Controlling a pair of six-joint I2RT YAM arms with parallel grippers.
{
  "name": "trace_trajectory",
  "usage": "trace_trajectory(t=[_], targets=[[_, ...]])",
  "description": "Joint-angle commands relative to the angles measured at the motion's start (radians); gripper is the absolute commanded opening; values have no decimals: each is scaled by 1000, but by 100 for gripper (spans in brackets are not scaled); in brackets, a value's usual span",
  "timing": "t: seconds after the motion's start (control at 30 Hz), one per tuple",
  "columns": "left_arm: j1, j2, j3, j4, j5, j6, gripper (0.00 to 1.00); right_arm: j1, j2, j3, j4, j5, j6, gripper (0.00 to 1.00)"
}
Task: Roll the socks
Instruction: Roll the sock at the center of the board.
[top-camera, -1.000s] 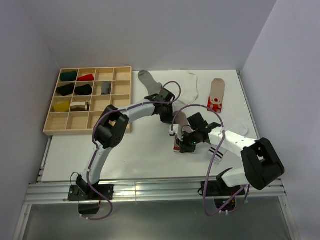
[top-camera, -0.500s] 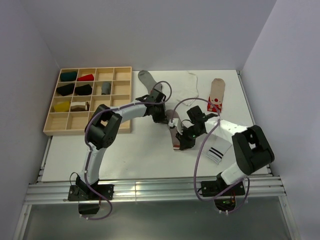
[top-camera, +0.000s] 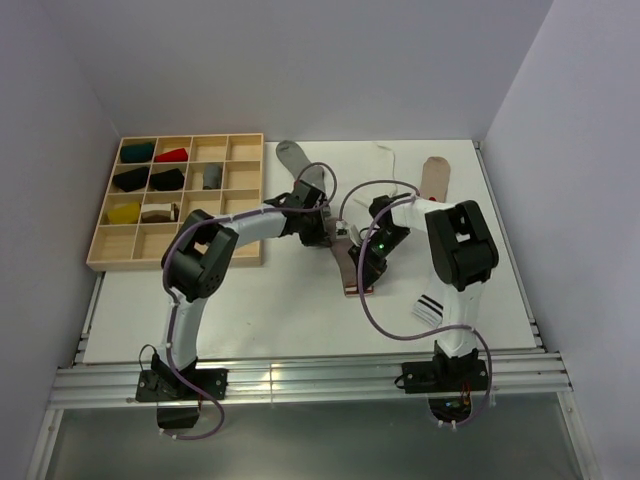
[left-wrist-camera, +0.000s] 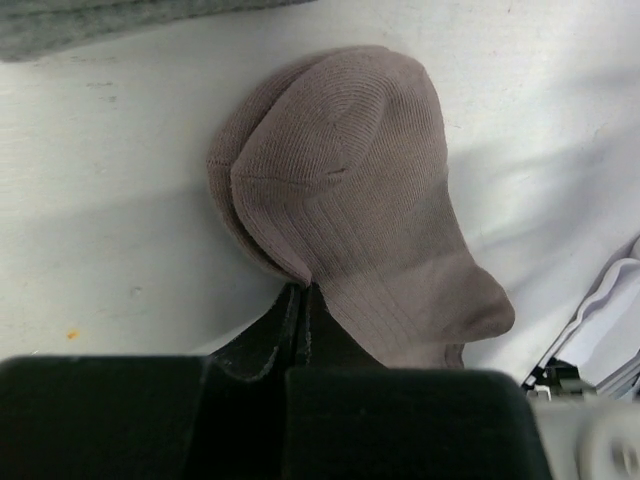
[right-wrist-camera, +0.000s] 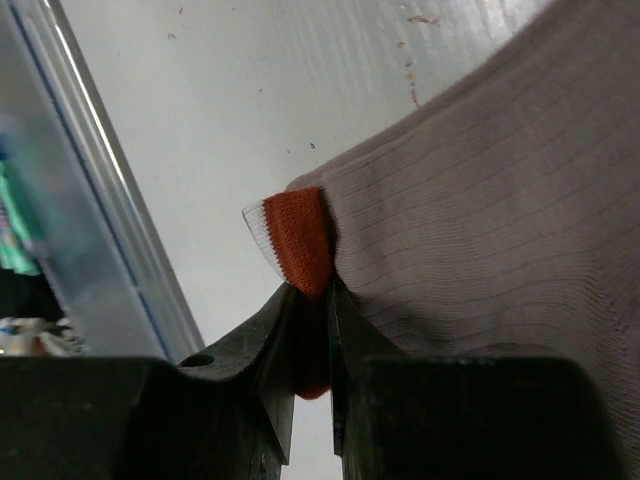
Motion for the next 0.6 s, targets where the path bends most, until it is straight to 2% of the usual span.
trace_trajectory(t=[0.0, 0.3, 0.43, 0.57], targets=[[13, 13, -80, -103, -112, 44, 0, -21, 71, 70, -103, -13, 7, 11], [35, -47, -140, -78, -138, 70, 0, -20, 223, 251, -169, 26, 116, 12], [35, -87, -165, -67, -148, 60, 0, -17, 261, 297, -136, 79, 208, 12], [35, -123, -226, 0, -153, 40, 0, -12, 310, 367, -160, 95, 232, 13]])
